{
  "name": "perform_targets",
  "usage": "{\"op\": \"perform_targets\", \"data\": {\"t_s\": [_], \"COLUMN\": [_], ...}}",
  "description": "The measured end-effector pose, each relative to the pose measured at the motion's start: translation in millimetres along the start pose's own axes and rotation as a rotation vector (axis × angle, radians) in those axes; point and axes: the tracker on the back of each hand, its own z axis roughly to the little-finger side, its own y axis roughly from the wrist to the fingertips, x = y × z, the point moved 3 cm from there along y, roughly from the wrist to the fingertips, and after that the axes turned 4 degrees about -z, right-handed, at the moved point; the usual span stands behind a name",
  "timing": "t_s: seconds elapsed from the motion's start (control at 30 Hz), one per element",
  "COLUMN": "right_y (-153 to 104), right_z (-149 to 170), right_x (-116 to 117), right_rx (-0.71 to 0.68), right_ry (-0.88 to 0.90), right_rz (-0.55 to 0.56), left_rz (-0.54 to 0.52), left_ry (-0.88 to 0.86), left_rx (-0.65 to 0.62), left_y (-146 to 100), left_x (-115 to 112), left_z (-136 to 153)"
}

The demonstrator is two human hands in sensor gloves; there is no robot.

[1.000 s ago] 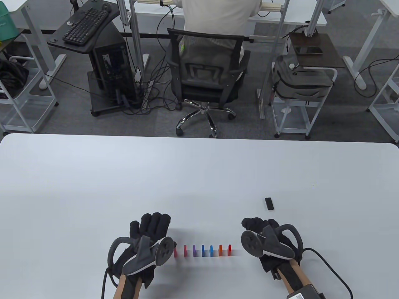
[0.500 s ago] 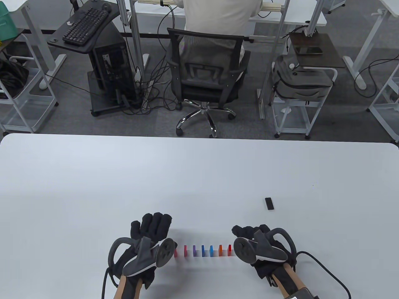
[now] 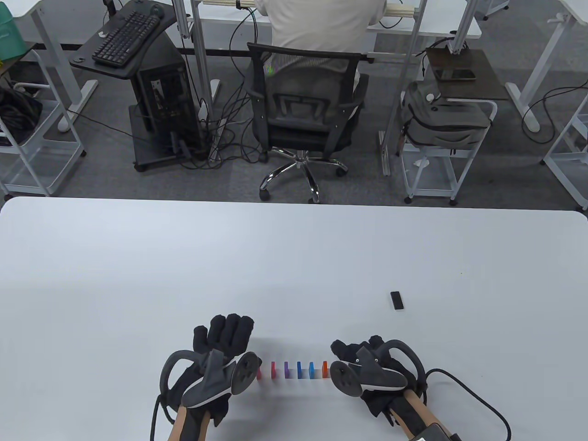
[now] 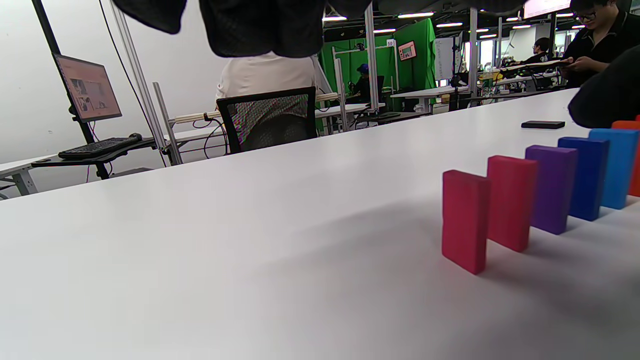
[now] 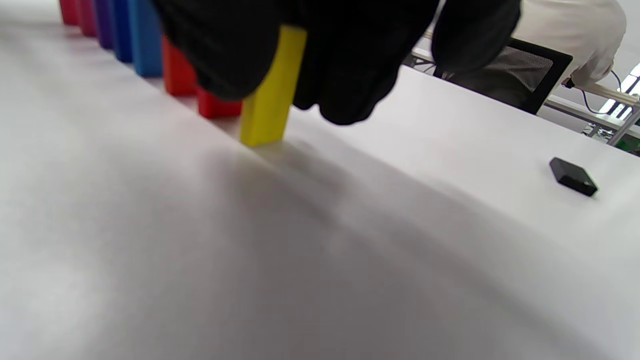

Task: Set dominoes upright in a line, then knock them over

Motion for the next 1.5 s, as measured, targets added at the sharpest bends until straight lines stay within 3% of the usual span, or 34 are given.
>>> {"op": "perform_targets", "data": {"t_s": [0.93, 1.23, 1.5], "right_y": [-9, -23, 17], "right_z": [13, 88, 156], "right_x": [-8, -33, -21], "right_rx": [0.039, 0.264, 0.497], "right_ry": [0.049, 0.209, 0.263], "right_rz": [-0.015, 0.045, -0.111], "left_rz": [0.003, -0.011, -0.008], "left_ry": [0.003, 0.002, 0.004], "left_rx": [-0.001, 0.002, 0.011], "left_y": [0, 0, 0], "left_x": [1, 3, 2], "left_z": [-1, 0, 2]}}
